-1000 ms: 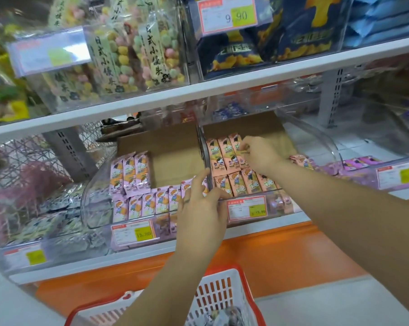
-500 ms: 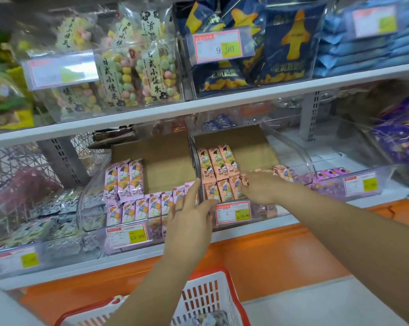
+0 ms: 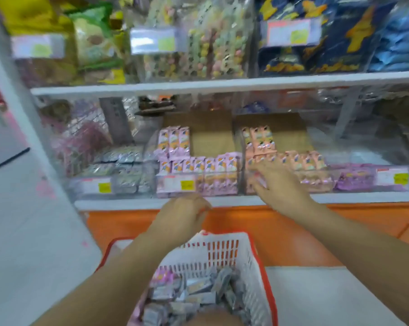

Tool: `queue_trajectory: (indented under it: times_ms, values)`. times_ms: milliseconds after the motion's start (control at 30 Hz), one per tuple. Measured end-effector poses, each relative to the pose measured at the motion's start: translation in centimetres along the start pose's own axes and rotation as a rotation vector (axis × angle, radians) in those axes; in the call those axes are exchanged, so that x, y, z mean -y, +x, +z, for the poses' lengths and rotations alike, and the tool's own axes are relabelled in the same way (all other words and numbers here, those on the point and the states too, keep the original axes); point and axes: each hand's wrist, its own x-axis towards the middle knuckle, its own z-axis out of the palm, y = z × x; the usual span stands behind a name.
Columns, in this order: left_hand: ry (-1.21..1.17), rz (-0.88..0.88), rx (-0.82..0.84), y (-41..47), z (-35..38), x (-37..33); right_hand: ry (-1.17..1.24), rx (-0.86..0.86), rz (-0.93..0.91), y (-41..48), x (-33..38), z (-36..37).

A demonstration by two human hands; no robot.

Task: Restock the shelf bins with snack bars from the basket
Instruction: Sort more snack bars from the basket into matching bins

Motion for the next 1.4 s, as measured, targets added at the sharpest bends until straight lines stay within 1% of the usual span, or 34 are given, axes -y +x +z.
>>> queue_trajectory:
  times_ms: [67, 167, 267, 333, 400, 500, 600, 667, 733, 800, 967, 1100, 1167, 1267, 1333, 1400]
  values:
    - [-0.034, -0.039, 0.034, -2.0, 0.3, 2.2, 0.066, 0.014, -0.078, -1.1, 3.0, 1.1]
    - [-0.094, -0.111, 0.079, -4.7, 1.3, 6.2, 0.121, 0.118, -0.171, -2.2, 6.6, 4.2]
    - [-0.175, -0.203, 0.052, -7.2, 2.7, 10.3, 0.136, 0.338, -0.213, -3.3, 8.8, 8.3]
    - [-0.198, -0.275, 0.043, -9.0, 4.4, 12.7, 0.157, 0.477, -0.199, -4.0, 9.8, 11.2]
    - [-0.216, -0.329, 0.074, -10.8, 6.7, 14.6, 0.157, 0.598, -0.181, -4.8, 10.4, 14.0]
    - [-0.209, -0.344, 0.217, -13.1, 10.4, 16.2, 0.186, 0.767, -0.144, -6.0, 11.1, 17.5]
    - [-0.106, -0.392, 0.437, -14.9, 13.7, 17.1, 0.185, 0.887, -0.114, -6.9, 11.3, 20.0]
    - [-0.105, -0.413, 0.605, -15.9, 16.0, 17.7, 0.183, 0.923, -0.098, -7.2, 11.1, 21.1]
    - [-0.063, -0.388, 0.751, -16.6, 17.6, 17.9, 0.185, 0.936, -0.098, -7.3, 11.0, 21.7]
    - [-0.017, -0.394, 0.823, -16.8, 18.7, 18.0, 0.199, 0.944, -0.082, -7.2, 10.7, 22.0]
    - [-0.001, -0.415, 0.783, -16.5, 19.0, 17.9, 0.233, 0.931, -0.043, -6.9, 10.1, 21.9]
    - [-0.034, -0.421, 0.669, -15.4, 16.1, 18.1, 0.269, 0.884, -0.052, -6.4, 10.0, 20.3]
    - [-0.111, -0.430, 0.581, -14.4, 14.0, 18.2, 0.291, 0.831, -0.061, -5.9, 10.2, 19.1]
    - [-0.290, -0.443, 0.417, -13.0, 10.0, 17.4, 0.355, 0.761, -0.038, -5.3, 10.8, 16.7]
    - [-0.447, -0.441, 0.302, -12.1, 7.2, 16.2, 0.419, 0.722, -0.029, -4.9, 11.2, 14.8]
    - [-0.541, -0.416, 0.224, -11.2, 4.5, 14.5, 0.468, 0.702, -0.055, -4.5, 11.6, 12.5]
